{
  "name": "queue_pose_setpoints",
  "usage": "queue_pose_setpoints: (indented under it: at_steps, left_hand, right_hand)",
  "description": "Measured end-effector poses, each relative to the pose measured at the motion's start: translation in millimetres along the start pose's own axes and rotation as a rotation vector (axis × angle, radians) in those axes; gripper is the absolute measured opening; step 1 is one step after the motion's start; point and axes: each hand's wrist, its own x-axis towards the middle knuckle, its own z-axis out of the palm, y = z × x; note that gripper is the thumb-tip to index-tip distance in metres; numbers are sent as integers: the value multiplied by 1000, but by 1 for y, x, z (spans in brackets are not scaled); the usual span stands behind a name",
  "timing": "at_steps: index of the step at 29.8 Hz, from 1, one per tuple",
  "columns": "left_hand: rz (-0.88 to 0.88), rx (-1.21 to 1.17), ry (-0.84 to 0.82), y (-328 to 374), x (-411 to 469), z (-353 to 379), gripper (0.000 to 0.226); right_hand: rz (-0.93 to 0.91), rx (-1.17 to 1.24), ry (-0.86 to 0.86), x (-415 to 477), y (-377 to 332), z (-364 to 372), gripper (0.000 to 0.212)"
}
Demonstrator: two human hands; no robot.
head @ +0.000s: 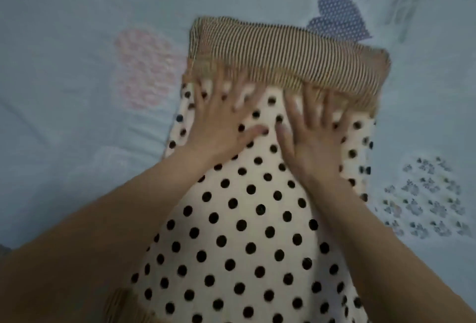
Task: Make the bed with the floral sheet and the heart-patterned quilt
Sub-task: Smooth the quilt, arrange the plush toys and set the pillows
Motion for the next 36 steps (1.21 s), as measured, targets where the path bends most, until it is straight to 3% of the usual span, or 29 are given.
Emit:
queue_pose_setpoints:
  at_steps: [2,4,6,8,9,10,12,14,15,19,20,24,25,27,30,33,34,36]
  left_hand:
    - [-29,-26,-142,-3,10,34,72]
    - [-25,-55,-110,-14,20,26,72]
    - [1,-66,29,-23,18,-2,71]
    - [-76,-176,159,-25,4,-16,69]
    - [-76,-225,145,-22,-6,-11,68]
    - [-25,-213,76,-14,-17,-1,68]
    - [98,-92,-94,-2,-30,24,68]
    - [71,-71,-155,-2,-30,19,68]
    - [41,-89,-131,-3,-28,3,70]
    - [62,-175,131,12,-54,-45,71]
    - [85,-173,102,18,-68,-37,70]
    - [159,-47,-235,23,-97,18,66]
    - [139,-53,-247,23,-97,14,66]
    - [103,-108,-110,21,-96,-9,66]
    - [181,-263,111,26,-127,-42,61]
    - [376,-82,-82,27,-181,3,67]
    - [397,-35,-151,26,-192,19,69]
    - [352,-57,-195,24,-197,24,63]
  right_hand:
    - [24,36,-169,1,2,32,60]
    - [44,166,-186,14,6,23,59]
    - [96,371,-25,17,13,-11,58]
    - [197,410,269,6,23,-32,56]
    - [225,402,313,-5,21,-30,54]
    - [214,376,244,-16,13,-24,54]
    - [127,281,-77,-39,-3,0,57]
    - [142,275,-229,-44,-1,1,61]
    - [180,334,-199,-38,1,-12,62]
    - [147,446,240,-52,0,-72,55]
    - [108,379,208,-67,-8,-66,55]
    - [68,135,-266,-108,-30,-11,61]
    - [104,162,-295,-107,-30,-15,62]
    - [151,302,-151,-100,-28,-42,61]
    - [-21,418,79,-129,-30,-82,53]
    - [-205,255,-206,-178,-37,-53,55]
    - [-224,211,-309,-188,-37,-42,57]
    - [-194,210,-354,-189,-36,-40,59]
